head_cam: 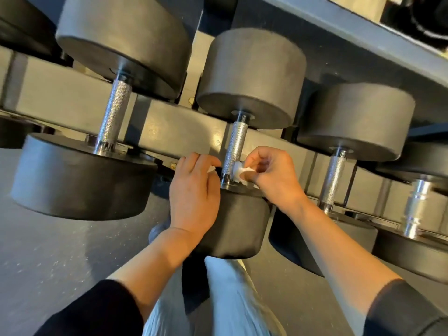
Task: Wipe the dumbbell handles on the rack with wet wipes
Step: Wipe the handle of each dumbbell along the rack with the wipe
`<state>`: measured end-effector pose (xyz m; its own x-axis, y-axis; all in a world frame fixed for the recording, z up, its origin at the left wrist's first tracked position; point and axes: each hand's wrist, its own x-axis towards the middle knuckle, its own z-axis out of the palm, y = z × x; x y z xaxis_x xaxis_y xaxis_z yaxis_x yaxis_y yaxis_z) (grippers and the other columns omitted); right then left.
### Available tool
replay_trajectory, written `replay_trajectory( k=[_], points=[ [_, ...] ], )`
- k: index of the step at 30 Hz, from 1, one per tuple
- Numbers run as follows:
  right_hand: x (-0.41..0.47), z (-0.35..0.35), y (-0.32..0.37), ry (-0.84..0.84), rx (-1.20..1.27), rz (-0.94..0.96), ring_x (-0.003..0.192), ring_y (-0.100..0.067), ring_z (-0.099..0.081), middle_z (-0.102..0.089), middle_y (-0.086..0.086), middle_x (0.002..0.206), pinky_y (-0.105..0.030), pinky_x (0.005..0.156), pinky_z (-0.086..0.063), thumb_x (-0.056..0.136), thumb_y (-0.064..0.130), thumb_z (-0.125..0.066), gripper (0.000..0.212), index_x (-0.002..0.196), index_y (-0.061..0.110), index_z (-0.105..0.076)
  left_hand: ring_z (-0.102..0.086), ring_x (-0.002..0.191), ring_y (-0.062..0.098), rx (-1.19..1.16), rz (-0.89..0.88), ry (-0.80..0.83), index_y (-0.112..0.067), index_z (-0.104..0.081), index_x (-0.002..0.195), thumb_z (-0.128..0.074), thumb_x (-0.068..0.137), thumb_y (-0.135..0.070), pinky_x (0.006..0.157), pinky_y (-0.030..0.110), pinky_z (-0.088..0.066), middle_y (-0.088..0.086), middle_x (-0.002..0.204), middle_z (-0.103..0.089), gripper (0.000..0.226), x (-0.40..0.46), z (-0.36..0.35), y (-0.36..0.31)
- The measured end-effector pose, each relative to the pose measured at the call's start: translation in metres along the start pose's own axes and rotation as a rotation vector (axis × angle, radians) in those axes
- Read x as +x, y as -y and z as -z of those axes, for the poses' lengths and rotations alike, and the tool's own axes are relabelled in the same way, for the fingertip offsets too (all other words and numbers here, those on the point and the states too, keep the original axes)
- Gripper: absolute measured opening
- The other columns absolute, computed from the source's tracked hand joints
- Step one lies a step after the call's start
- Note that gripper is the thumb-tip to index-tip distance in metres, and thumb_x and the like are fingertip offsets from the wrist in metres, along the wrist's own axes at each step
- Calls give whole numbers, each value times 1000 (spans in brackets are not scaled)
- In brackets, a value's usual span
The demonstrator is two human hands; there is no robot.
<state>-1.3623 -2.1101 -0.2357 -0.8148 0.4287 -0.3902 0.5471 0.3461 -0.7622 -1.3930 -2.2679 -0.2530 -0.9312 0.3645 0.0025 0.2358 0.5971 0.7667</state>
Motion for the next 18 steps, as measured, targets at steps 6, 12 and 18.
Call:
replay_trajectory(
  k=[6,12,18],
  points=[
    [6,-26,55,-32,110,154,84,-16,-64,-66,-4,89,-25,75,-55,73,-11,-71,32,94,13,-63,-42,88,6,17,-19,-74,-12,-62,100,-38,88,-23,67,14,-29,2,94,-56,28,17,31,2],
    [25,-82,95,29,47,273,89,-9,-63,-65,3,95,-24,80,-53,72,-5,-72,33,98,13,-67,-45,92,18,219,-108,-119,-10,-61,99,-45,86,-19,72,24,-35,6,97,-56,23,36,107,37],
    [46,-128,111,-17,-14,295,83,3,-54,-60,12,91,-2,73,-41,80,4,-67,25,101,16,-67,-47,88,22,429,-95,-87,-11,-60,99,-39,87,-30,73,28,-35,8,93,-55,31,50,159,89]
  ],
)
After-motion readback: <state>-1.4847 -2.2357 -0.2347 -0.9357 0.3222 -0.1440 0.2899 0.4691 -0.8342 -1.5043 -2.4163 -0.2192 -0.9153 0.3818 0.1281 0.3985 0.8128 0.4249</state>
